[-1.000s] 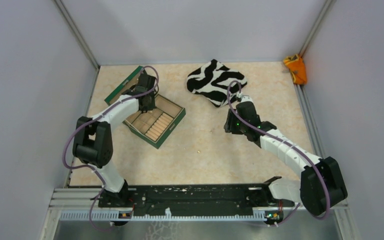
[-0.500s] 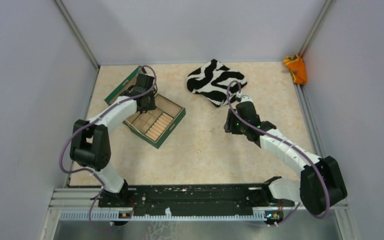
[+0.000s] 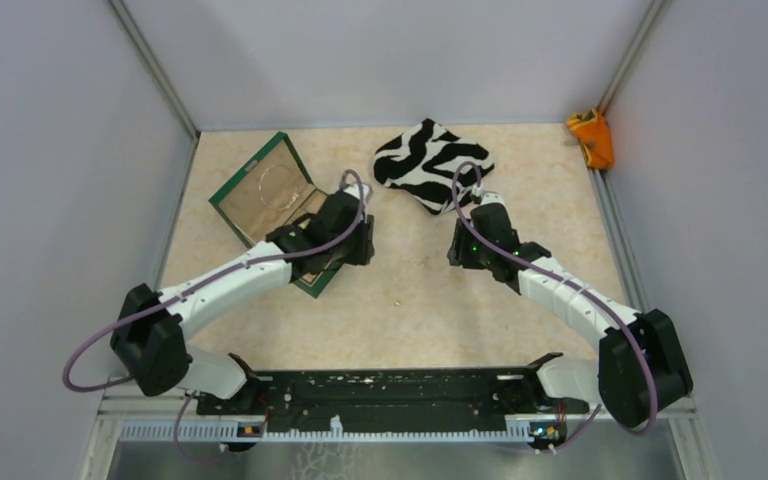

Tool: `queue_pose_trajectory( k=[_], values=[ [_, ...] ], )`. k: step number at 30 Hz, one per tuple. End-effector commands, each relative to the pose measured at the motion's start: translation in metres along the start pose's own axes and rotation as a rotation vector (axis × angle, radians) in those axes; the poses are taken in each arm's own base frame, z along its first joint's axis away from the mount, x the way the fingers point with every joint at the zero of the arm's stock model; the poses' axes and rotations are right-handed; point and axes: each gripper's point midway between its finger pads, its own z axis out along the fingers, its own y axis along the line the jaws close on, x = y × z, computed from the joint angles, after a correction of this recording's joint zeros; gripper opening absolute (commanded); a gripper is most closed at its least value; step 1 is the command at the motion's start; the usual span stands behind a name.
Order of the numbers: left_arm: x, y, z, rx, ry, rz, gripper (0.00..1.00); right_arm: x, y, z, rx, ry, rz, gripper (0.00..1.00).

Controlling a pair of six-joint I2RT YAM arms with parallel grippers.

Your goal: Organize the mixed jewelry

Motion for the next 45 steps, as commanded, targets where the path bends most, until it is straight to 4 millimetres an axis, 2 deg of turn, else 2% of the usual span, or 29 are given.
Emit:
queue_pose_trajectory(
  k=[1, 4, 8, 12, 16, 27, 30, 45],
  values=[
    [0.049, -0.04, 0.017, 0.077, 0.123, 0.007, 0.41, -0.034, 0.008, -0.01, -0.013, -0.111, 0.015, 0.42],
    [0.077, -0.065, 0.025, 0.146, 0.202, 0.046, 0.49, -0.037, 0.005, -0.014, 0.007, -0.119, 0.0, 0.42],
    [0.112, -0.092, 0.034, 0.22, 0.282, 0.094, 0.49, -0.038, 0.0, -0.019, 0.029, -0.13, -0.01, 0.42],
    [0.136, -0.099, 0.043, 0.227, 0.334, 0.117, 0.46, -0.037, -0.002, -0.022, 0.036, -0.13, -0.009, 0.42],
    [0.15, -0.097, 0.052, 0.208, 0.376, 0.107, 0.46, -0.035, -0.001, -0.019, 0.028, -0.123, -0.003, 0.42],
    [0.154, -0.084, 0.059, 0.125, 0.378, 0.103, 0.34, -0.032, 0.001, -0.014, 0.02, -0.109, -0.003, 0.42],
    [0.154, -0.082, 0.059, 0.116, 0.382, 0.105, 0.28, -0.032, 0.002, -0.013, 0.018, -0.106, -0.004, 0.42],
    [0.151, -0.079, 0.056, 0.092, 0.381, 0.108, 0.2, -0.03, 0.004, -0.009, 0.008, -0.095, -0.001, 0.42]
  ],
)
